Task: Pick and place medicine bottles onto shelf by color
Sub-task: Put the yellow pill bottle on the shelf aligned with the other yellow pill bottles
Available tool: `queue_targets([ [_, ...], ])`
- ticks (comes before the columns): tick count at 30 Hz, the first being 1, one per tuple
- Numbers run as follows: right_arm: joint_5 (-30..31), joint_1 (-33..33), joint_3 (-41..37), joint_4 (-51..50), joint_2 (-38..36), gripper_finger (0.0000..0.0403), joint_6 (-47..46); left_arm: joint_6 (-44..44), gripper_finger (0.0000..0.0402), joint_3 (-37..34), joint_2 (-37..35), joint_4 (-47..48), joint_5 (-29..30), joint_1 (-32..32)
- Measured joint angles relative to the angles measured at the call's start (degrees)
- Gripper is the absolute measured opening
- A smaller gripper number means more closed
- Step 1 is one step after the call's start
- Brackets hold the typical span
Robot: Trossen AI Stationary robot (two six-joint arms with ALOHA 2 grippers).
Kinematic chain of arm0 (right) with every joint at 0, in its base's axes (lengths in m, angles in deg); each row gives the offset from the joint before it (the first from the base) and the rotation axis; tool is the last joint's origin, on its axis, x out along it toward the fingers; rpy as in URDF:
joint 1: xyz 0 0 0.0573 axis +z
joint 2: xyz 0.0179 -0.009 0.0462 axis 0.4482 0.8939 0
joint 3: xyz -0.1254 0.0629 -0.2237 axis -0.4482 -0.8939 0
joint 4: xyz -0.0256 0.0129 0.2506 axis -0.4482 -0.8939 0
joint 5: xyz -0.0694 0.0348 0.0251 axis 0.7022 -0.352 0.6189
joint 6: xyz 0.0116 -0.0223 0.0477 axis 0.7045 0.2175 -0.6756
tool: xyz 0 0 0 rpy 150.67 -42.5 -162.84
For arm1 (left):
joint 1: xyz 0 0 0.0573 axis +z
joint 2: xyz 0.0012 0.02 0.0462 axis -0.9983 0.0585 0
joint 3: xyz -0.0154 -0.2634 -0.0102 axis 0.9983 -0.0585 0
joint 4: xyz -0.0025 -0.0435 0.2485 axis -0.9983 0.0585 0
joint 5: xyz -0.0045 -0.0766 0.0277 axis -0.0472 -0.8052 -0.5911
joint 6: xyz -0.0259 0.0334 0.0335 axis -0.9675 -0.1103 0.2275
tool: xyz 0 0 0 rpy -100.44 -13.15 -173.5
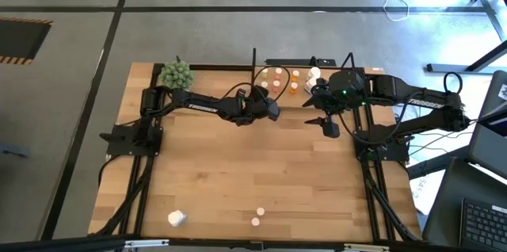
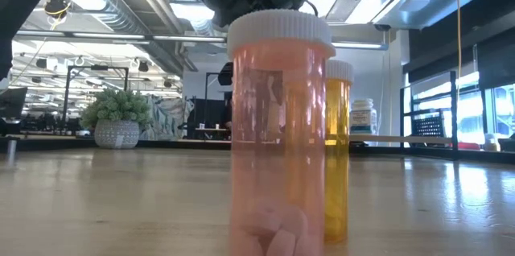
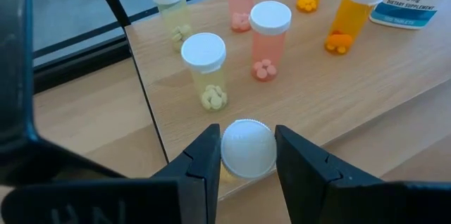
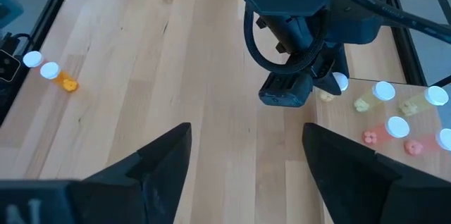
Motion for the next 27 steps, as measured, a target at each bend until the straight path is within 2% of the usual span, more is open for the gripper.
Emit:
queue_targets([
  [27, 0.02, 0.00, 0.00, 0.01, 0.02, 0.0273, 0.02, -1.70, 0.0110, 0.04, -0.15, 1.05, -2.15, 0.46],
])
